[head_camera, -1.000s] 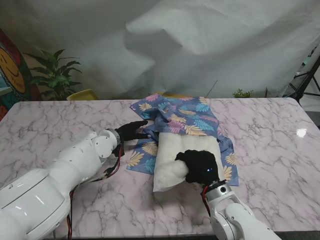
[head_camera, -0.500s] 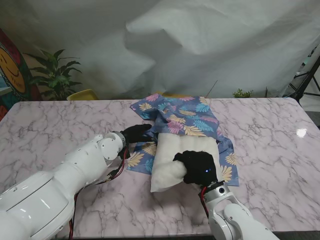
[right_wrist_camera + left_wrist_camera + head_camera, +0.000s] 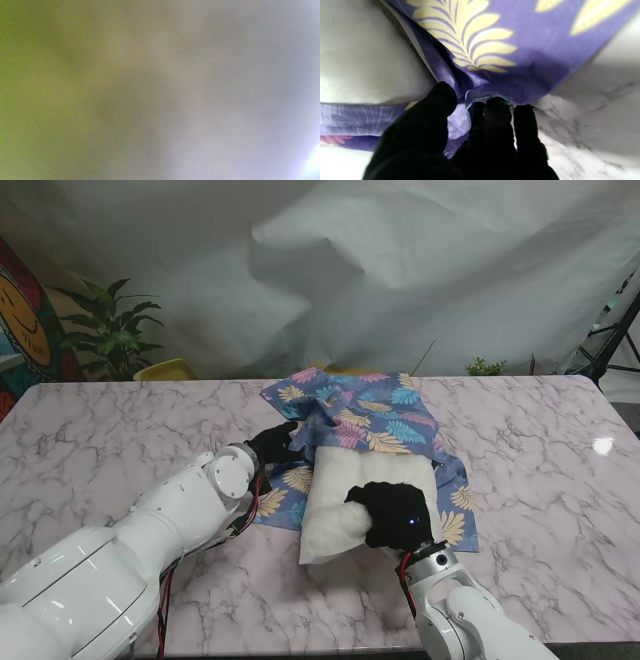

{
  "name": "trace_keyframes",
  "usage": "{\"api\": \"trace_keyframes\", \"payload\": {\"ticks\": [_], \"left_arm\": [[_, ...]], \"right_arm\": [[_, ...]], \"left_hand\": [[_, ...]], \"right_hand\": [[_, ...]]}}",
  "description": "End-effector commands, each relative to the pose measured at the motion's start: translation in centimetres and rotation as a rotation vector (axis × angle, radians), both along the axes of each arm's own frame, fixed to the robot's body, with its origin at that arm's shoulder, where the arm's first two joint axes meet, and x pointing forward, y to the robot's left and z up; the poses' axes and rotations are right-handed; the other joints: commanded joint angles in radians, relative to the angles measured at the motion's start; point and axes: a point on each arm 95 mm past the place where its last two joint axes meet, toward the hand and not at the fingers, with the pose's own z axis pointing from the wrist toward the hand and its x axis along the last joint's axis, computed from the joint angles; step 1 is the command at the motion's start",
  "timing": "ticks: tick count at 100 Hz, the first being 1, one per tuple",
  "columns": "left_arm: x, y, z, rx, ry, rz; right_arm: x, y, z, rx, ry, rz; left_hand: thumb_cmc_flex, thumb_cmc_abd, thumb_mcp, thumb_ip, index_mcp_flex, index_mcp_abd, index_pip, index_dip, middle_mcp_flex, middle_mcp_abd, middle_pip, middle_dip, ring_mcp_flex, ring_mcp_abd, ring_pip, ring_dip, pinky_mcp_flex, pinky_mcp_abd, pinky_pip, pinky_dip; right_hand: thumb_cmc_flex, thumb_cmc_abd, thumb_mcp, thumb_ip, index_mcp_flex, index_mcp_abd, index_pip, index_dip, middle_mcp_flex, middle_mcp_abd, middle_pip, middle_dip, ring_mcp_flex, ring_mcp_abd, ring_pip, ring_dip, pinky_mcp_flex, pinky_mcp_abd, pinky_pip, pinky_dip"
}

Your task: Put a pillowcase on a pillow

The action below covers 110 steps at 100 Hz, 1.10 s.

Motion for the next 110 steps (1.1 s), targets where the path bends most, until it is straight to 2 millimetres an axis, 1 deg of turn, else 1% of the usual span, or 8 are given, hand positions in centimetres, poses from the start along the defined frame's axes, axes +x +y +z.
{"api": "trace_keyframes", "payload": {"ticks": [1,29,48,61,81,89,96,110], "left_arm": [[-1.0,-1.2,-1.5,-0.004,0.075,-0.009],[-0.6,-1.8,-1.3,0.093,0.123,0.045],[-0.2,-1.3,-1.0,0.275,0.077,0.007],[-0.3,-1.4,-1.1,0.267,0.1,0.049],[-0.3,-1.4,-1.2,0.253,0.099,0.101],[-0.3,-1.2,-1.1,0.242,0.118,0.086],[-0.3,-0.9,-1.0,0.227,0.116,0.066],[-0.3,-0.8,-1.0,0.164,0.147,0.082]], "right_arm": [[0.1,0.1,0.2,0.004,-0.005,-0.001],[0.1,0.1,0.2,0.005,-0.012,-0.004],[0.1,0.1,0.3,0.007,-0.021,-0.007],[0.1,0.1,0.2,0.007,-0.021,-0.005],[0.2,0.2,0.2,0.006,-0.017,-0.002],[0.2,0.2,0.1,0.008,-0.018,-0.002],[0.3,0.2,0.1,0.011,-0.021,-0.003],[0.5,0.3,0.0,0.015,-0.02,-0.001]], "left_hand": [[0.032,-0.035,-0.017,-0.013,0.017,0.095,-0.03,-0.027,0.053,-0.103,0.077,0.072,0.06,-0.061,0.086,0.036,0.086,0.166,0.042,-0.008],[-0.103,0.008,0.089,-0.013,0.222,0.041,0.122,0.021,0.23,-0.183,0.223,0.1,0.248,-0.076,0.23,0.037,0.207,0.196,0.128,-0.007],[-0.252,0.057,0.042,0.001,0.316,-0.052,0.26,0.099,0.041,-0.09,0.123,0.107,0.112,-0.104,0.224,0.071,0.115,0.179,0.105,0.001],[-0.217,0.043,0.061,-0.005,0.451,-0.14,0.457,0.203,0.108,-0.078,0.158,0.151,0.159,-0.102,0.274,0.056,0.147,0.182,0.149,0.023],[0.046,0.085,-0.265,0.015,0.469,-0.328,1.035,0.35,0.172,-0.123,0.202,0.168,0.208,-0.098,0.298,0.031,0.186,0.171,0.188,0.019],[0.13,0.188,-0.442,0.049,0.37,-0.341,1.088,0.489,0.004,-0.06,0.097,0.198,0.035,-0.049,0.169,0.06,0.084,0.172,0.129,0.029],[0.167,0.238,-0.496,0.059,0.309,-0.328,1.1,0.579,-0.205,0.021,-0.015,0.037,-0.205,0.092,-0.104,-0.003,0.006,0.219,0.039,0.031],[0.203,0.277,-0.506,0.066,0.217,-0.276,1.116,0.697,-0.258,0.18,-0.374,-0.4,-0.359,0.334,-0.628,-0.463,-0.084,0.332,-0.187,-0.036]], "right_hand": [[0.11,0.132,0.179,0.052,0.094,-0.053,0.164,0.021,0.085,0.018,0.075,0.044,0.113,-0.086,0.511,0.054,0.093,-0.37,0.578,0.111],[0.11,0.129,0.184,0.05,0.096,-0.053,0.165,0.02,0.086,0.019,0.075,0.045,0.113,-0.086,0.519,0.056,0.094,-0.371,0.582,0.114],[0.109,0.126,0.186,0.05,0.098,-0.05,0.166,0.019,0.089,0.021,0.076,0.047,0.114,-0.084,0.525,0.059,0.095,-0.37,0.586,0.116],[0.109,0.124,0.19,0.049,0.099,-0.049,0.166,0.018,0.09,0.023,0.077,0.047,0.113,-0.083,0.53,0.06,0.095,-0.37,0.589,0.118],[0.109,0.125,0.192,0.049,0.1,-0.047,0.166,0.017,0.09,0.024,0.078,0.049,0.114,-0.082,0.534,0.061,0.096,-0.368,0.59,0.119],[0.109,0.124,0.193,0.048,0.1,-0.046,0.166,0.016,0.09,0.024,0.079,0.049,0.113,-0.08,0.537,0.062,0.096,-0.369,0.591,0.12],[0.109,0.124,0.193,0.048,0.1,-0.046,0.166,0.016,0.09,0.027,0.079,0.049,0.113,-0.081,0.538,0.062,0.096,-0.369,0.592,0.12],[0.11,0.124,0.193,0.048,0.1,-0.045,0.165,0.015,0.09,0.026,0.079,0.05,0.113,-0.081,0.54,0.063,0.096,-0.368,0.593,0.121]]}}
